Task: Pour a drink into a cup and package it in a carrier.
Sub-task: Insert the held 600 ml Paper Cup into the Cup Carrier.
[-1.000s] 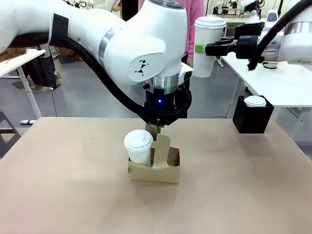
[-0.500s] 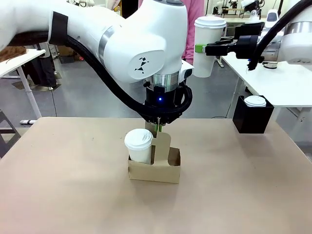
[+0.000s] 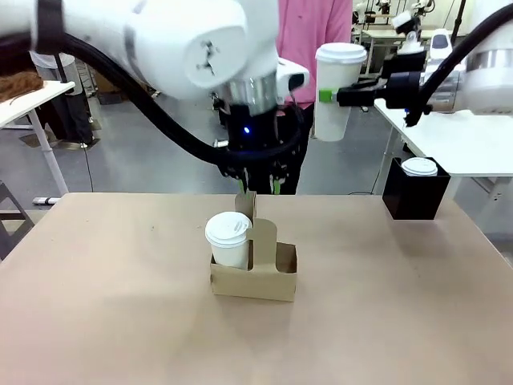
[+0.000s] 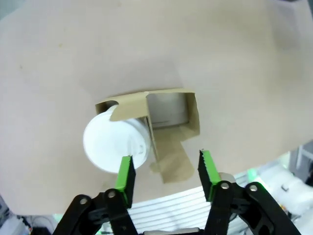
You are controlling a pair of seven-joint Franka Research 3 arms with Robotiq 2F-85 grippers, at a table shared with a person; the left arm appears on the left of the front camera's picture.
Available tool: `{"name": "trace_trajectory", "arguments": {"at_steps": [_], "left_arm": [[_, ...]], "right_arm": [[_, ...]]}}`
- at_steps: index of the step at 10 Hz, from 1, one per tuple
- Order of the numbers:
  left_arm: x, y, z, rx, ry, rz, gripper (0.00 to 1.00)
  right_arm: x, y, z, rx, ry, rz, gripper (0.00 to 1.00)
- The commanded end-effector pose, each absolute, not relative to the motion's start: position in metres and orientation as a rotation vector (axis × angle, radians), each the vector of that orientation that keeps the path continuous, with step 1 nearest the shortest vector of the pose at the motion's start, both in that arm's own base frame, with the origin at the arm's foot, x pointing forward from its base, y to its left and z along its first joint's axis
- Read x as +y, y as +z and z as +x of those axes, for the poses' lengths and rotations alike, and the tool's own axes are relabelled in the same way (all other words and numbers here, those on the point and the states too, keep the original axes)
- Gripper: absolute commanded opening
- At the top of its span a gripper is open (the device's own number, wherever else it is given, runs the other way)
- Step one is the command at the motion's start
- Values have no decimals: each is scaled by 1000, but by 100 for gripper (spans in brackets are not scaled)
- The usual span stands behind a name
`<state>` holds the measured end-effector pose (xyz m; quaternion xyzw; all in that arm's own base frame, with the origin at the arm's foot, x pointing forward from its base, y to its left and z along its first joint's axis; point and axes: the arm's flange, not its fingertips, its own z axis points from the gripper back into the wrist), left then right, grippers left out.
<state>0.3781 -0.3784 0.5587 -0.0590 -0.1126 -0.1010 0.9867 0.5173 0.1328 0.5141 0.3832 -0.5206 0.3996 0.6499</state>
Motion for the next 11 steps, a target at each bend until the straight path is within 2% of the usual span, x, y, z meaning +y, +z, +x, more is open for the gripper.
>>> {"name": "trace_trajectory", "arguments": {"at_steps": [1,3,4,6,7,8,9,11], "left_arm": [[-317,569,373,-170,-328,-188,100],[-265,578,377,-153,-472,-323,100],[-235,579,383,-157,-617,-371,100],[-207,573,384,-227,-751,-449,100],[-209,570,381,-277,-770,-411,100],[-225,567,385,-281,-588,-241,100],[-205,578,391,-243,-737,-399,100],[-210,572,389,-261,-718,-349,100]], "right_arm": [[121,493,523,-1112,1021,962,80],[122,458,511,-1060,1146,1090,80],[123,438,505,-1030,1193,1123,80],[135,411,493,-1065,1162,1130,80],[136,414,491,-1105,1106,1075,80],[134,413,496,-1018,1172,1134,80],[134,413,496,-1018,1172,1134,80],[133,403,493,-1023,1162,1122,80]]}}
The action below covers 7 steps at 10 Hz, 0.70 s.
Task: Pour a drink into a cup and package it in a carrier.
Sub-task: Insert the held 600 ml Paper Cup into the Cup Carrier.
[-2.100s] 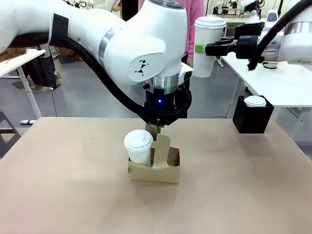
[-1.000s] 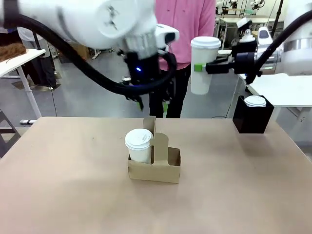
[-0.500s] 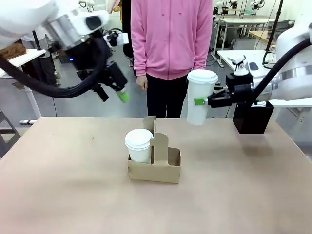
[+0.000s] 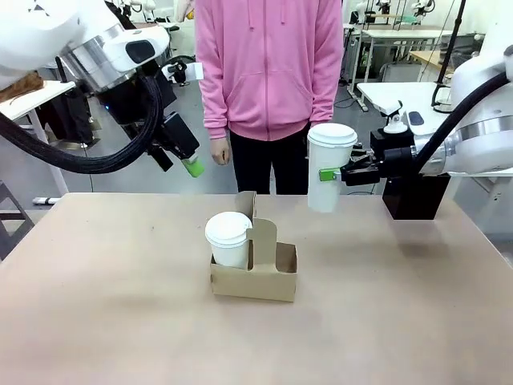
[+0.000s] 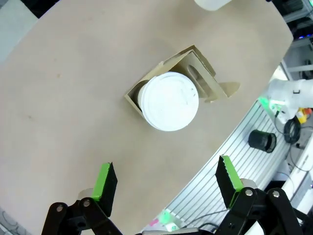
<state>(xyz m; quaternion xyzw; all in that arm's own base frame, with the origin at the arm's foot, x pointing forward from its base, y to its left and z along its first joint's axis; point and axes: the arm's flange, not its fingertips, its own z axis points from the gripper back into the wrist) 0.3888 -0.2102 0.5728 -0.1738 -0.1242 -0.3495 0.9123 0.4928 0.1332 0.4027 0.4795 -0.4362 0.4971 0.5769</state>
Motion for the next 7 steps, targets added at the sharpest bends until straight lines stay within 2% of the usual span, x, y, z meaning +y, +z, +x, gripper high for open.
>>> {"name": "trace_trajectory", "arguments": {"at_steps": [1,3,7], "left_arm": [[-191,552,395,-295,-773,-386,100],[-149,535,402,-352,-823,-502,100],[-78,507,408,-516,-910,-615,100]], "right_arm": [[144,408,483,-1076,1205,1159,80],[177,402,478,-1084,1262,1214,80],[227,371,475,-973,1341,1326,80]]}}
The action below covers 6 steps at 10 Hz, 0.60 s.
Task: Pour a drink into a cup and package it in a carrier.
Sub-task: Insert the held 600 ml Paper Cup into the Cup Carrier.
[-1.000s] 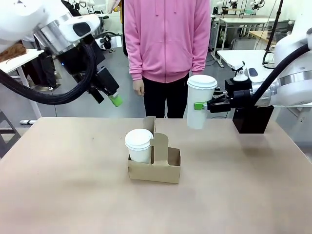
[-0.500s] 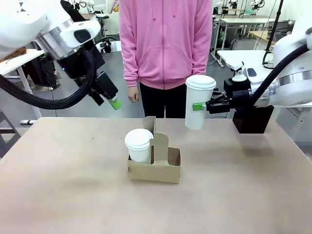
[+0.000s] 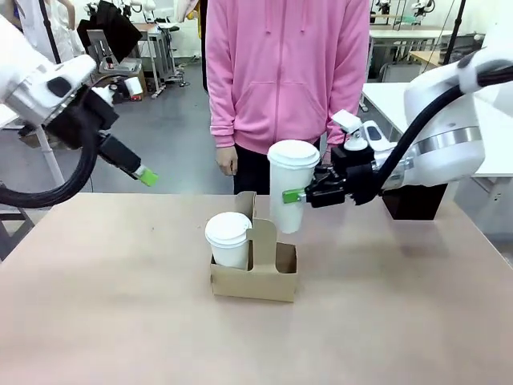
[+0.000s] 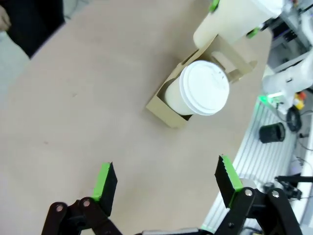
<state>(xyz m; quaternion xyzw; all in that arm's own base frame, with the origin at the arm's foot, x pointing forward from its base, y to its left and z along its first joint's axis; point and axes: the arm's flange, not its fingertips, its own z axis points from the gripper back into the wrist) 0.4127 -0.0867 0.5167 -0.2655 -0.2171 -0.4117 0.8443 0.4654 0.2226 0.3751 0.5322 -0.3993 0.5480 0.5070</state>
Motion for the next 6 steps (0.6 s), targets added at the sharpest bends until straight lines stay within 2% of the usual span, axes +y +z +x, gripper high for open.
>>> {"name": "trace_trajectory", "arguments": {"at_steps": [1,6], "left_arm": [[-63,498,407,-548,-937,-633,100],[-16,459,407,-620,-1073,-672,100]], "right_arm": [[235,362,472,-956,1348,1356,80],[236,335,460,-885,1362,1385,80]]}}
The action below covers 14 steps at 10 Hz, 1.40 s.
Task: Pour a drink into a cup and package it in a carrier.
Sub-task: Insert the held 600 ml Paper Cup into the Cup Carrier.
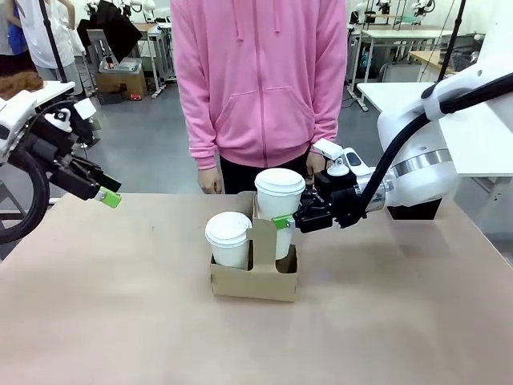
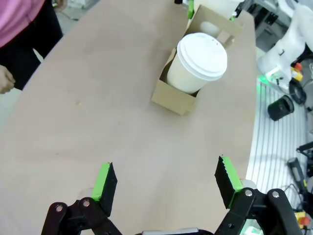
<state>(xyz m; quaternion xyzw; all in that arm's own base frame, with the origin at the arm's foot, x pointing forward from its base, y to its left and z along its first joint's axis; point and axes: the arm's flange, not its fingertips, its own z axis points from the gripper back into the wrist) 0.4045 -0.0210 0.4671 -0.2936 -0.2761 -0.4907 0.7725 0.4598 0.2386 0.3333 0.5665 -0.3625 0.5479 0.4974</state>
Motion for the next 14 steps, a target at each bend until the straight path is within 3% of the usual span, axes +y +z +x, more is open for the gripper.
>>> {"name": "trace_trajectory", "arguments": {"at_steps": [1,4,13,14], "left_arm": [[-10,454,407,-626,-1061,-682,100],[-7,453,405,-615,-987,-719,100],[-4,453,406,-599,-1051,-663,100],[-4,453,406,-599,-1051,-663,100]], "right_arm": [[236,329,460,-877,1370,1386,80],[232,309,460,-843,1388,1388,80],[231,259,459,-827,1480,1396,80],[228,259,458,-831,1495,1376,100]]}}
